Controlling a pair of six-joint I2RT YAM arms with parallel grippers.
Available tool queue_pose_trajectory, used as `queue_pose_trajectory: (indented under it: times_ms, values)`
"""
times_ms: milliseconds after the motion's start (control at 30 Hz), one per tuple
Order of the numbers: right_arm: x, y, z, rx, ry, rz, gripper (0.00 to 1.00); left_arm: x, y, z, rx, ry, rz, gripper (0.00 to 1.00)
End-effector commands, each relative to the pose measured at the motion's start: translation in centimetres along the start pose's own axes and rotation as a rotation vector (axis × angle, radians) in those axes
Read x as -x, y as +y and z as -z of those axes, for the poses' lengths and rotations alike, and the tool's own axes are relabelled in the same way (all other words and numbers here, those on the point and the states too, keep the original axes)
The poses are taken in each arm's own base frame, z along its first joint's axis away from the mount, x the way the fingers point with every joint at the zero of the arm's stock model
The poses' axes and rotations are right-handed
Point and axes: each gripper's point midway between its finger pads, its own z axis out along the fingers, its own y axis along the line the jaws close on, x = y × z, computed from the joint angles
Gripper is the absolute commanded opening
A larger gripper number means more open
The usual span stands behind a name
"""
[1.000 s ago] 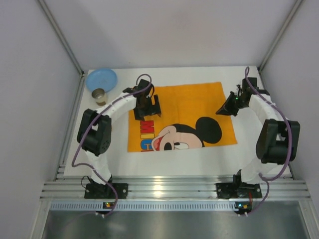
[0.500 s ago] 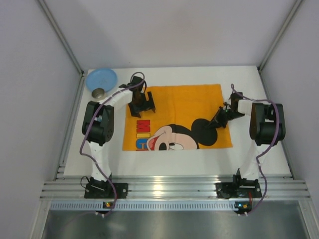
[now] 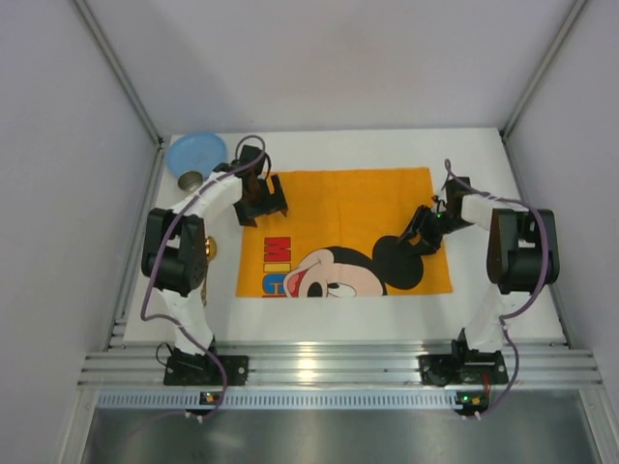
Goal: Set the dinner table for one person
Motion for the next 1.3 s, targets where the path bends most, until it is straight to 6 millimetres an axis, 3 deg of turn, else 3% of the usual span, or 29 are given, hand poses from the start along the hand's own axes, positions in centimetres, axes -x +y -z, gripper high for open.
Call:
queue_pose_trajectory:
  times_ms: [0,33,67,133,167,233,367,467,600,633,667,733,867,1033,1133,1200,1267]
  values:
    - [0.9,1.0,2.4,-0.040,-0.095,0.119,0.51,2.6,-0.1,6.3,0.015,-0.155,-0.021,0.95]
    - [0.7,1.4,3.1,-0.032,-0.110,0.132,0.57,3.2,0.5,8.1,0.040,-0.209,-0.017,0.95]
    - [0.7,1.6,3.5,-0.029,-0.119,0.137,0.64,2.7,1.6,8.6,0.087,-0.211,-0.009,0.98]
    - [0.3,2.3,4.5,-0.015,-0.145,0.156,0.67,2.4,3.0,10.6,0.135,-0.256,0.001,0.99]
    - [0.0,2.5,4.9,-0.005,-0.152,0.161,0.69,1.3,4.8,10.5,0.198,-0.249,0.009,0.99]
    - [-0.5,3.2,6.0,0.016,-0.182,0.189,0.73,0.3,6.0,11.7,0.218,-0.267,0.017,0.99]
    - [-1.7,4.1,7.9,0.051,-0.232,0.261,0.84,-4.1,8.8,12.1,0.269,-0.182,0.045,0.99]
    - [-3.0,4.0,9.0,0.061,-0.269,0.261,0.85,-5.9,9.3,13.3,0.224,-0.216,0.084,0.98]
    - [-4.8,3.9,11.5,0.002,-0.374,0.236,0.84,-6.1,9.0,16.8,0.134,-0.346,0.135,0.98]
    - [-4.4,2.6,12.0,-0.106,-0.438,0.194,0.81,-5.7,8.9,18.6,0.091,-0.420,0.148,0.94]
    - [-4.6,1.8,12.3,-0.153,-0.457,0.151,0.81,-5.9,9.0,18.8,0.079,-0.443,0.155,0.93]
    - [-5.5,0.2,12.2,-0.209,-0.454,0.089,0.80,-5.7,9.6,20.5,0.043,-0.547,0.166,0.99]
    - [-5.3,0.2,11.8,-0.216,-0.420,0.093,0.80,-7.4,10.8,20.4,0.031,-0.570,0.186,0.98]
    - [-6.2,5.6,12.7,-0.008,-0.328,0.174,0.81,-9.2,11.6,18.4,0.141,-0.389,0.134,0.99]
    - [-5.9,7.6,15.7,0.033,-0.445,0.211,0.79,-9.4,11.2,17.8,0.145,-0.330,0.109,0.99]
    - [-6.0,8.0,18.7,-0.010,-0.557,0.226,0.79,-9.1,10.6,17.4,0.129,-0.323,0.101,0.99]
    - [-5.3,6.9,20.7,-0.094,-0.655,0.213,0.82,-9.2,10.7,17.0,0.136,-0.309,0.088,0.98]
